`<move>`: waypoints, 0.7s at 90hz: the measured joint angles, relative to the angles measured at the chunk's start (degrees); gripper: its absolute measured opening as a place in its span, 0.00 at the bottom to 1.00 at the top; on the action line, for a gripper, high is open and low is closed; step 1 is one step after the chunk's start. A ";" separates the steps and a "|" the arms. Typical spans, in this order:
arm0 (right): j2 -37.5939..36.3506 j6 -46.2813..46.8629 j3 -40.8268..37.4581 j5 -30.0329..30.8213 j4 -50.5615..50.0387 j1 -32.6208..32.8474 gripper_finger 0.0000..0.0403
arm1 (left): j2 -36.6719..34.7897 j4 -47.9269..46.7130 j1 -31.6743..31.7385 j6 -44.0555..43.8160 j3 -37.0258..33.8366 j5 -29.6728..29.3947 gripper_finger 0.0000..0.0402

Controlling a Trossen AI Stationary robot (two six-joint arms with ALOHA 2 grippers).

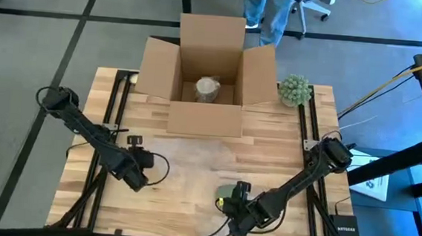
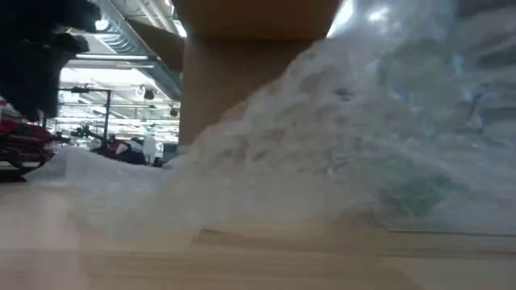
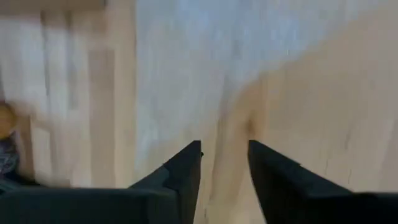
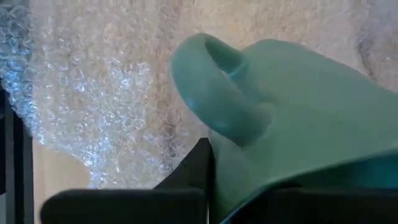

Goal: Wrap mug
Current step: Wrap the dark green mug using the transparent bubble wrap

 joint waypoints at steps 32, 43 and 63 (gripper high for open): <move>0.11 -0.36 -0.07 2.55 -0.08 0.32 0.01 | -0.02 -1.18 -0.85 -3.15 -3.97 -8.28 0.34; 0.15 -0.26 -0.09 3.35 -0.11 0.75 0.01 | 0.00 -0.36 -0.30 -5.30 -9.04 -6.66 0.34; 0.15 -0.15 -0.09 3.87 -0.11 0.74 0.01 | 0.00 5.28 2.61 -8.73 -16.15 -11.45 0.34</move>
